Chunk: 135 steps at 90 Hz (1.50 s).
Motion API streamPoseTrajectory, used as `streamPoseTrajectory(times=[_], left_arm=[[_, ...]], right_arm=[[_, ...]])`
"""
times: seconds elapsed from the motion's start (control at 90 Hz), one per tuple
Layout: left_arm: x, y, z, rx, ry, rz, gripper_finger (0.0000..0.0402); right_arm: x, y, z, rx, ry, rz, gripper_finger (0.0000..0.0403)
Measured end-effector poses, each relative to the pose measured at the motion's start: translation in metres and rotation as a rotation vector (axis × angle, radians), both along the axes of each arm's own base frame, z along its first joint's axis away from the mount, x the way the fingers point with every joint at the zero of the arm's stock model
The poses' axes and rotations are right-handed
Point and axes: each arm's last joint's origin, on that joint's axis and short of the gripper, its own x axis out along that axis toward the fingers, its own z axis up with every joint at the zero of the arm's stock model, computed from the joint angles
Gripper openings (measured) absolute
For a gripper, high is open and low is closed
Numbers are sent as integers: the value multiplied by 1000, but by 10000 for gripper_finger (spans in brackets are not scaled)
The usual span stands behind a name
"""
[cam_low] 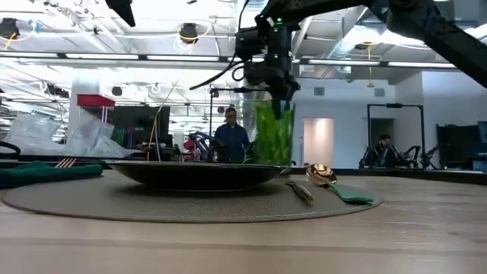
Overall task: Set table place
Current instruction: Put the green cup to the top right of the gray table placemat
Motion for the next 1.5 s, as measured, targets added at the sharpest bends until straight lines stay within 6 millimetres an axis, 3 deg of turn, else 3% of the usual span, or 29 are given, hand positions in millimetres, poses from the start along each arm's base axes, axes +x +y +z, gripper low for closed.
streamPoseTrajectory(times=[0.322,0.556,1.0,1.278,1.5], left_arm=[[4,2,2,14,-47,-18,148],[7,4,5,43,-92,-18,148],[8,4,6,35,-109,5,148],[8,4,6,32,-110,9,148],[8,4,6,43,-105,-8,148]], right_arm=[[-56,35,-2,-24,-122,-103,0],[-58,63,-7,26,-140,-77,0],[-63,38,-8,-2,-174,-140,0],[-62,40,-8,-6,-178,-139,2],[-61,41,-11,44,-185,-136,66]])
